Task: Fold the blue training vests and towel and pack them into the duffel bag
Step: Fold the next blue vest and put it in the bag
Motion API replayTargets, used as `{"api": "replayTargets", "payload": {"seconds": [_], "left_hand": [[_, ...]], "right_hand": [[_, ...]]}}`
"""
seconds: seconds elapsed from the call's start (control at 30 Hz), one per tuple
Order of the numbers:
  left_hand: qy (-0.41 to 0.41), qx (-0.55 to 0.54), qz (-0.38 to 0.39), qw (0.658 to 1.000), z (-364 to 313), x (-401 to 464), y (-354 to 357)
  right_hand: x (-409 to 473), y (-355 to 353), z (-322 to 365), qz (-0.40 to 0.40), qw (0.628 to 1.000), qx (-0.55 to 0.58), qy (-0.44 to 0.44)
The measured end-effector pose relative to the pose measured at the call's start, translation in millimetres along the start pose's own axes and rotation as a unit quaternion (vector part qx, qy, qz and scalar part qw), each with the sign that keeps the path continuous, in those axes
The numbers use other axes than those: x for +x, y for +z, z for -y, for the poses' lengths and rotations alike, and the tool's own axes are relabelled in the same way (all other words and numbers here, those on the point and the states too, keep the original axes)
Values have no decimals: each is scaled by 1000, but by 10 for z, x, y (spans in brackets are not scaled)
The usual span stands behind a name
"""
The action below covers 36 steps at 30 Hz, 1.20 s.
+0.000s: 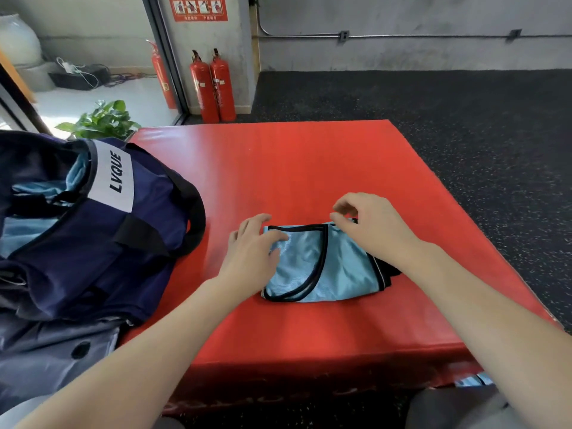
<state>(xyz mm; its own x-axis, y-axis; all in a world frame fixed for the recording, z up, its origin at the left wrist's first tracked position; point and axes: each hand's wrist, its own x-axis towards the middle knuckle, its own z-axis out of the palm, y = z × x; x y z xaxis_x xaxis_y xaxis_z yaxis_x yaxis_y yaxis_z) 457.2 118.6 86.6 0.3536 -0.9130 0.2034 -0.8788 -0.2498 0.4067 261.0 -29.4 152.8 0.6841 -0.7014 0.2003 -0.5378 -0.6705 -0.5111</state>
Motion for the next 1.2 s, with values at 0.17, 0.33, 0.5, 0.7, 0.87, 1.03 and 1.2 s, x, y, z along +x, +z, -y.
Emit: {"api": "replayTargets", "payload": {"seconds": [0.17, 0.33, 0.5, 0.7, 0.87, 1.03, 1.2], "left_hand": [[0, -40, 52, 998, 68, 151, -25], [8, 7, 66, 998, 11, 82, -90], [57, 4, 121, 991, -234, -147, -184], [113, 34, 92, 989, -263, -299, -160], [182, 4, 64, 981, -106, -288, -117], [183, -7, 83, 980, -69, -288, -73], [184, 4, 82, 980, -87, -295, -51]], "right_hand": [[-367, -16, 188, 308, 941, 86, 112], [-404, 63, -152, 250, 961, 6, 114], [-324, 18, -560, 91, 986, -139, 20], [-481, 121, -417, 79, 992, -72, -73], [-678, 243, -213, 148, 979, -56, -130], [-738, 366, -193, 118, 979, -58, -156], [-727, 436, -179, 104, 979, -60, -162]]}}
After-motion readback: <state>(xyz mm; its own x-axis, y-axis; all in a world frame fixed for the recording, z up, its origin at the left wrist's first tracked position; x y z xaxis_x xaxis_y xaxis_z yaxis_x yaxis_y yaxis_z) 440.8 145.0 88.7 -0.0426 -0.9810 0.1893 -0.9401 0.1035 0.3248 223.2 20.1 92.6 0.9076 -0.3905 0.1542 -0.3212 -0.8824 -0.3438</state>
